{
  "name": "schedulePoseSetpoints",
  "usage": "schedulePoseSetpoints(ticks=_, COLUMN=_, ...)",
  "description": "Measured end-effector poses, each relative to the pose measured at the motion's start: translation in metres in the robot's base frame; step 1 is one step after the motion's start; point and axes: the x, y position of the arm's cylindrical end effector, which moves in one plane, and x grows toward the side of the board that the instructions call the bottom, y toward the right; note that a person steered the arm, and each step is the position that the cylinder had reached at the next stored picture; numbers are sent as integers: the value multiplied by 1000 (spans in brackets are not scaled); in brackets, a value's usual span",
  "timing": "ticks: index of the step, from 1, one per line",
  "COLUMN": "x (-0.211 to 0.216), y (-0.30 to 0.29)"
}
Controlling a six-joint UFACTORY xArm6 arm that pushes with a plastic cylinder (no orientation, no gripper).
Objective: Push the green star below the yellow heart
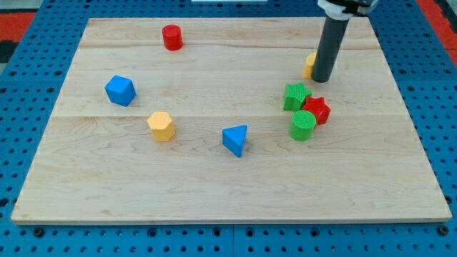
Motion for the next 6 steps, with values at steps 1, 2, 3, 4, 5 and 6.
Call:
schedulePoseSetpoints(ticks=1, x=-2, y=-63)
schedulePoseSetpoints(ticks=2, x=22, y=-94)
schedulePoseSetpoints(ticks=3, x=59, y=-93)
schedulePoseSetpoints(ticks=4, x=63, y=-76)
schedulePoseSetpoints(ticks=5, x=63, y=-63)
schedulePoseSetpoints(ticks=6, x=59, y=-45)
